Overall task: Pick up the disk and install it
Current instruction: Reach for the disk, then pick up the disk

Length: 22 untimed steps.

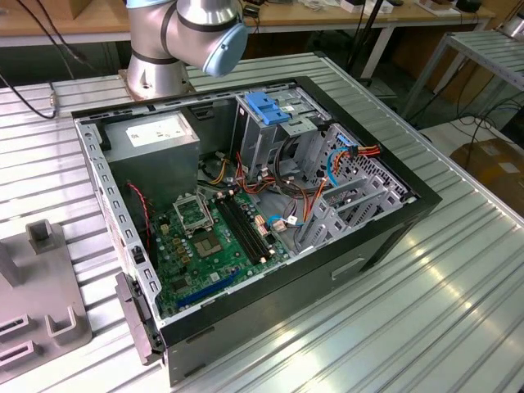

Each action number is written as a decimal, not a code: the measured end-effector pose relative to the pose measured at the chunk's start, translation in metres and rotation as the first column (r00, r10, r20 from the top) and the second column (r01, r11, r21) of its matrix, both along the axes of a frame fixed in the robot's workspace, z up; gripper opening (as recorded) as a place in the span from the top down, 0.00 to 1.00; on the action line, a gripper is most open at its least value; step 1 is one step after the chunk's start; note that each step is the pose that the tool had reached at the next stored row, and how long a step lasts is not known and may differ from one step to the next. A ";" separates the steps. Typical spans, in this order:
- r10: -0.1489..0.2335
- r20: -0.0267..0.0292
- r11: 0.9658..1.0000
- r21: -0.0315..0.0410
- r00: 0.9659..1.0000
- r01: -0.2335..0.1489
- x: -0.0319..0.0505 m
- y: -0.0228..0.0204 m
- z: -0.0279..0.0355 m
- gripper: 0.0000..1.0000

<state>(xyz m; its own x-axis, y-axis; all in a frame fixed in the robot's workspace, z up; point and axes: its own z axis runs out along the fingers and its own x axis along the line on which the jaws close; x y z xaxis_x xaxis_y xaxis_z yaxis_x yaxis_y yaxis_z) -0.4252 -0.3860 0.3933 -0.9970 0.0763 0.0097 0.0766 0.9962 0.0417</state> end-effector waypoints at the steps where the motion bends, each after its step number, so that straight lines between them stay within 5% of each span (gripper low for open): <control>1: 0.000 0.000 1.000 0.000 1.000 0.000 -0.0043 0.0000 0.0000 0.90; 7: 0.000 0.000 1.000 0.000 1.000 0.000 -0.0309 0.0003 0.0000 0.90; 22: 0.000 0.000 1.000 0.000 1.000 0.000 -0.0325 0.0007 0.0000 0.90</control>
